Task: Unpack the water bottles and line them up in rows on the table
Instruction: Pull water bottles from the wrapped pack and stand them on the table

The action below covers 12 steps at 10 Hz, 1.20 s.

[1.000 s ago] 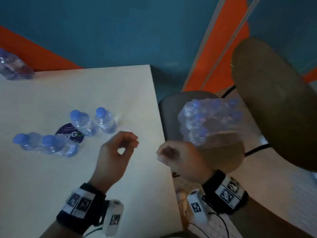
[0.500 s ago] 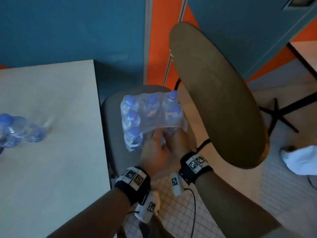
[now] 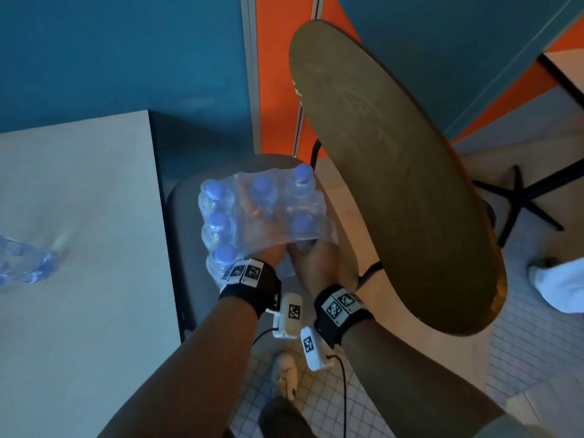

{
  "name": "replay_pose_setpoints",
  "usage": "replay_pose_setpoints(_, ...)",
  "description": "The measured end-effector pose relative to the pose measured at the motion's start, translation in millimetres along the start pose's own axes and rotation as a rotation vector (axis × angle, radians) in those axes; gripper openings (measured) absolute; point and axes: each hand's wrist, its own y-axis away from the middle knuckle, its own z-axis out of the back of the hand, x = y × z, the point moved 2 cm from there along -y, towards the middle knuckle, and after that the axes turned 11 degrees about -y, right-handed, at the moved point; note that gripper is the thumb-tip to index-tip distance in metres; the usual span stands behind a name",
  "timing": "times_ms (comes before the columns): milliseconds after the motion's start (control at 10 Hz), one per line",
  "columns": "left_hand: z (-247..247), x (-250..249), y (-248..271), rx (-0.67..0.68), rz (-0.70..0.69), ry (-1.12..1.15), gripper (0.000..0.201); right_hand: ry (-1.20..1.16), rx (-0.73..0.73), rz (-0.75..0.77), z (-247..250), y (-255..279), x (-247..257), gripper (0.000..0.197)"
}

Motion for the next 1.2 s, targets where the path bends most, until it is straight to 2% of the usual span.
replay_pose_setpoints(100, -2.8, -5.5, 12.4, 0.004, 0.017, -0.044, 0.038, 0.142, 0.004, 0.133, 18.4, 25.2, 3.8, 0.063)
replay_pose_setpoints(200, -6.1, -4.4, 18.8, -0.014, -0.076, -0.104, 0.039, 0.100, 0.063, 0.194, 28.6, 42.5, -18.7, 0.058)
replay_pose_setpoints(300, -5.7, -7.0, 30.0, -0.499, -0.288, -0.126, 0.005, 0.143, 0.092, 0.199, 47.0, 55.6, -32.2, 0.054)
replay_pose_setpoints(400, -17.6, 7.9, 44.2, -0.609, -0.470, -0.231, 0.056, 0.102, 0.047, 0.257, 67.9, 69.1, -33.0, 0.061)
replay_pose_setpoints(500, -30.7, 34.3, 78.2, -0.437, -0.529, -0.141, 0.054, 0.080, 0.064, 0.240, 83.1, 84.3, -23.8, 0.053)
replay_pose_setpoints(600, -21.6, 66.5, 129.4, -0.269, -0.574, -0.002, 0.048, 0.150, 0.160, 0.264, 89.1, 103.7, -13.3, 0.054)
replay_pose_setpoints(700, 23.6, 119.3, 175.1, -0.205, -0.479, 0.156, 0.045, 0.168, 0.306, 0.287, 74.1, 127.4, 3.2, 0.059)
replay_pose_setpoints(800, 85.8, 183.7, 209.7, -0.380, -0.393, 0.140, 0.057, 0.104, 0.457, 0.271, 25.3, 152.3, 20.9, 0.063)
replay_pose_setpoints(900, 157.4, 250.2, 236.6, -0.683, -0.242, 0.125, 0.057, -0.005, 0.651, 0.246, -63.6, 174.8, 44.4, 0.067)
replay_pose_setpoints(1000, 227.1, 306.8, 248.7, -0.917, -0.116, 0.116, 0.054, -0.030, 0.728, 0.340, -160.1, 199.4, 78.4, 0.063)
replay_pose_setpoints(1100, 288.1, 344.6, 240.9, -1.003, -0.032, 0.127, 0.052, -0.037, 0.764, 0.372, -249.8, 218.9, 105.1, 0.060)
replay_pose_setpoints(1200, 332.2, 358.7, 223.2, -0.969, -0.047, 0.121, 0.052, -0.013, 0.725, 0.359, -319.0, 225.4, 120.6, 0.057)
